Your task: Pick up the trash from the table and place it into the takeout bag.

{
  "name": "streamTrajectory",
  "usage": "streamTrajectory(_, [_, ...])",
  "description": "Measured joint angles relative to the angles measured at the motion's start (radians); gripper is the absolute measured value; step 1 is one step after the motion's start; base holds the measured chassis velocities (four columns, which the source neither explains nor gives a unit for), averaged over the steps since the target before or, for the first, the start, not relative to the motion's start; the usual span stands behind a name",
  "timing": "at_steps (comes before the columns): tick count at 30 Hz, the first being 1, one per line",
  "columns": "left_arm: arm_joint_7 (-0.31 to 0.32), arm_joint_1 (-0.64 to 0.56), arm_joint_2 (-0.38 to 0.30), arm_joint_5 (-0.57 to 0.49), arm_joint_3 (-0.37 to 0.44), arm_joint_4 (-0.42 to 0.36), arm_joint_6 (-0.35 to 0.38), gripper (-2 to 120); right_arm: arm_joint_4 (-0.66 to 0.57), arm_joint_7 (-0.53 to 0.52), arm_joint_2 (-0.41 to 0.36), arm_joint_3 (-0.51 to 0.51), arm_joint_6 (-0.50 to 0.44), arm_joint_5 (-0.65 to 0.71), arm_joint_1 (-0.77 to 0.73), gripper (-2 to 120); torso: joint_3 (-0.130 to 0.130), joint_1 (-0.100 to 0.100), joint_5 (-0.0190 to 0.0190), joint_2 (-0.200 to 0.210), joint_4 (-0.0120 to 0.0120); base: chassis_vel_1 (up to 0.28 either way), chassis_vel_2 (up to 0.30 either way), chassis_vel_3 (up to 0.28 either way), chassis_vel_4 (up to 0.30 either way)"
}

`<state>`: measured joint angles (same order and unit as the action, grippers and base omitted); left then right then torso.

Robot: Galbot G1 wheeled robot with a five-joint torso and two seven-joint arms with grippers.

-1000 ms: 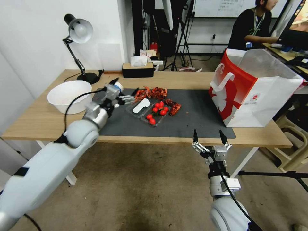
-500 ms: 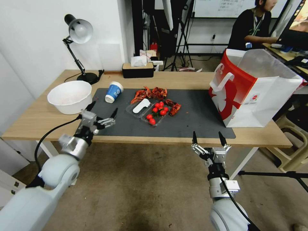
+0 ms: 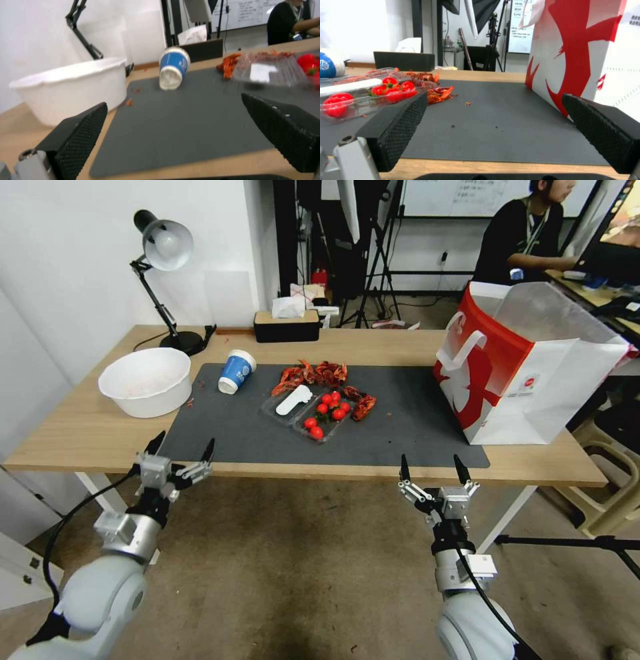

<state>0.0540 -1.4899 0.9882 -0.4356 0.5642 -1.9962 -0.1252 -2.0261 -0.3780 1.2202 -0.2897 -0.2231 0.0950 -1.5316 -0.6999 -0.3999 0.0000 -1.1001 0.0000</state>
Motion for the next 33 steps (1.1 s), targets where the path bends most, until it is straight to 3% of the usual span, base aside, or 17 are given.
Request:
streamTrajectory(4, [0.004, -0.036, 0.025, 0.015, 0.020, -0.001, -0.006, 100, 0.005, -0.001, -0.001, 0.000, -0.001, 0.001, 0.003, 100, 0.000, 0.000, 0.0000, 0.000, 0.0001, 0.000, 0.000, 0.000, 0.000])
streamTrajectory(10, [0.008, -0.108, 0.080, 0.048, 0.037, 0.027, -0.075, 100, 0.025, -0.006, 0.005, 0.008, -0.003, 0.003, 0.010, 100, 0.000, 0.000, -0.0001, 0.000, 0.0000, 0.000, 0.000, 0.000, 0.000])
streamTrajectory(22, [0.004, -0.129, 0.094, 0.065, 0.035, 0.055, -0.117, 100, 0.034, -0.011, 0.016, 0.015, -0.004, 0.002, 0.006, 100, 0.000, 0.000, -0.0001, 0.000, 0.0000, 0.000, 0.000, 0.000, 0.000])
streamTrajectory(27, [0.004, -0.102, 0.085, 0.068, 0.021, 0.056, -0.112, 100, 0.034, -0.011, 0.020, 0.015, -0.004, 0.000, 0.005, 100, 0.000, 0.000, 0.0000, 0.000, 0.0000, 0.000, 0.000, 0.000, 0.000])
streamTrajectory(33, [0.005, -0.005, 0.053, 0.052, -0.047, 0.065, -0.052, 100, 0.034, -0.012, 0.026, 0.012, -0.004, -0.002, -0.001, 100, 0.000, 0.000, -0.0001, 0.000, 0.0001, 0.000, 0.000, 0.000, 0.000])
